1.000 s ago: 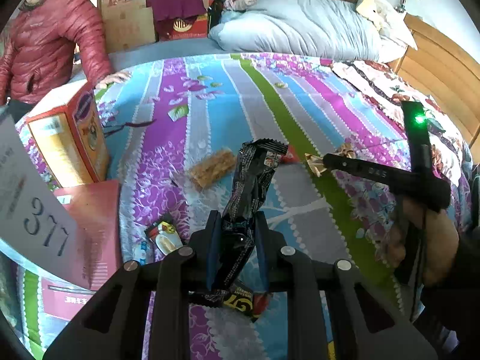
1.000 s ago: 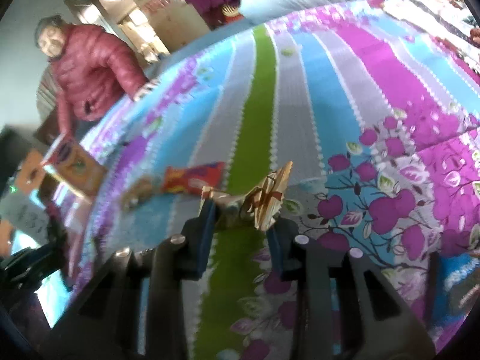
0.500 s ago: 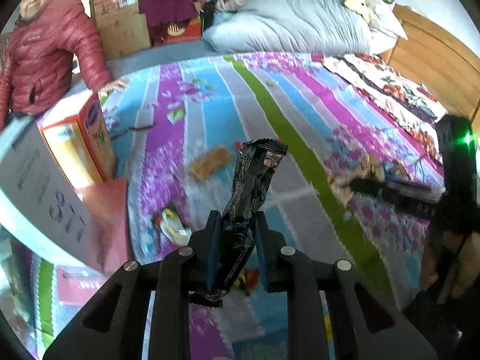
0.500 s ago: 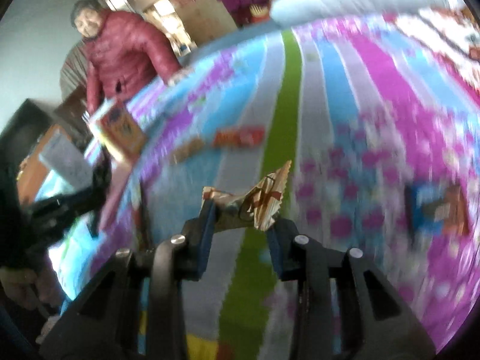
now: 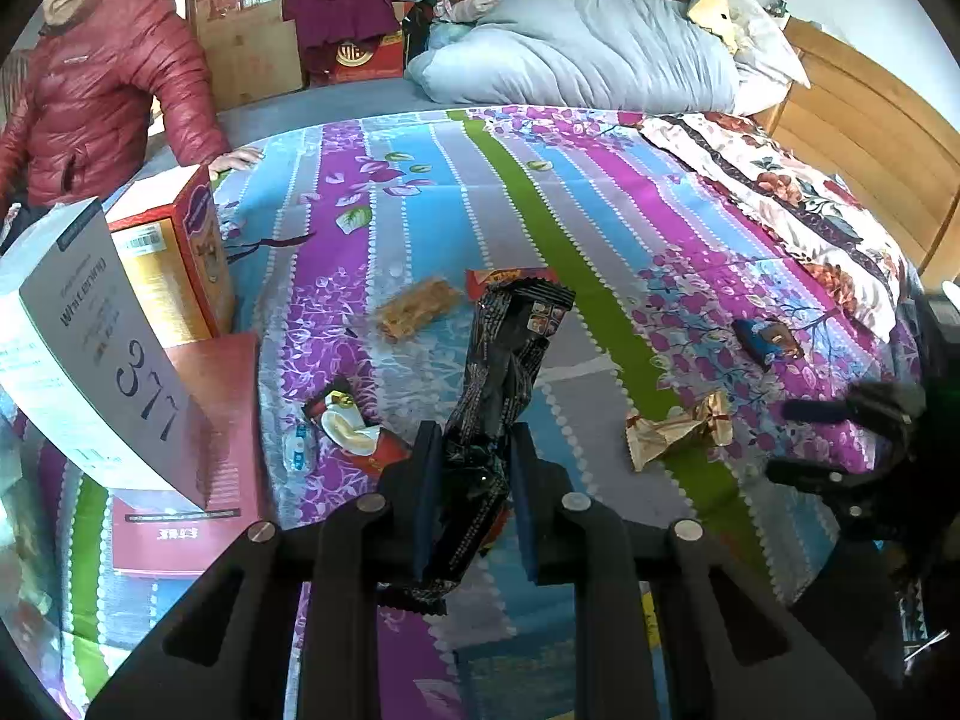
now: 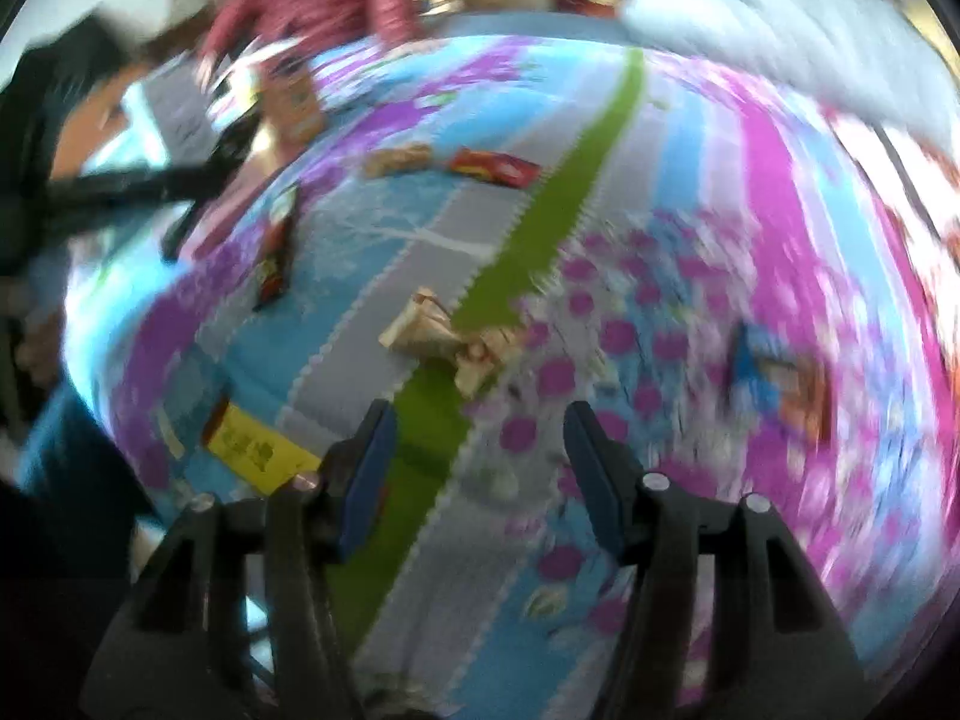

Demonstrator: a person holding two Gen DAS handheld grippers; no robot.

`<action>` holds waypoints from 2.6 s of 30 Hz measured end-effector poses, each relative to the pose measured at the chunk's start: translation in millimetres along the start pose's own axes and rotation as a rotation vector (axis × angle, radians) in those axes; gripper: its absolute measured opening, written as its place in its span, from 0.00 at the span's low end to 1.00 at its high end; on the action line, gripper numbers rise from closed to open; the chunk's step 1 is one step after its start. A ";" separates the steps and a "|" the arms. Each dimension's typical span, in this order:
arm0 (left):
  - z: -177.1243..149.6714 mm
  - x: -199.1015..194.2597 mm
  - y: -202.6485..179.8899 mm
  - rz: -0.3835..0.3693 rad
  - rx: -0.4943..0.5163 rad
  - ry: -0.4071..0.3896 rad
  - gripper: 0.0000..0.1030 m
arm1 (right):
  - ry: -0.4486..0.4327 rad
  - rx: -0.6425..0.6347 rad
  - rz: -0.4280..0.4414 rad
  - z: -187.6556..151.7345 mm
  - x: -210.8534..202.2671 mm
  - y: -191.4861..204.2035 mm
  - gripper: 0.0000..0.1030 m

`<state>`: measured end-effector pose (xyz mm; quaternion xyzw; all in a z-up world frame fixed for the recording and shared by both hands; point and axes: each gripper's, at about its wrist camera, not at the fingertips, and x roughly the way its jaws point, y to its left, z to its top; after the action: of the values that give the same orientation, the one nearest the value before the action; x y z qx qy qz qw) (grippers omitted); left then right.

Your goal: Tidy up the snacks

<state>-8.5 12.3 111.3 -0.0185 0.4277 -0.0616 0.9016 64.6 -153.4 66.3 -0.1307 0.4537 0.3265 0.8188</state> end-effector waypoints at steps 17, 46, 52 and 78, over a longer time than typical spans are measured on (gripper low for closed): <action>-4.5 3.8 11.6 -0.007 -0.044 0.028 0.21 | 0.080 -0.038 0.055 14.7 71.3 0.1 0.40; 13.0 -95.9 65.2 0.191 -0.131 -0.234 0.20 | -0.271 0.221 0.041 50.9 -40.1 0.5 0.14; 7.8 -129.5 106.9 0.257 -0.219 -0.286 0.20 | -0.345 0.148 0.069 91.4 -64.7 32.2 0.14; -97.7 -253.5 321.4 0.629 -0.605 -0.325 0.20 | -0.374 -0.324 0.533 278.0 -49.0 365.9 0.14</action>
<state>-212.2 365.1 216.6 -0.1596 0.2645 0.3462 0.8858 -10.0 243.4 291.1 -0.0739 0.2564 0.6145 0.7425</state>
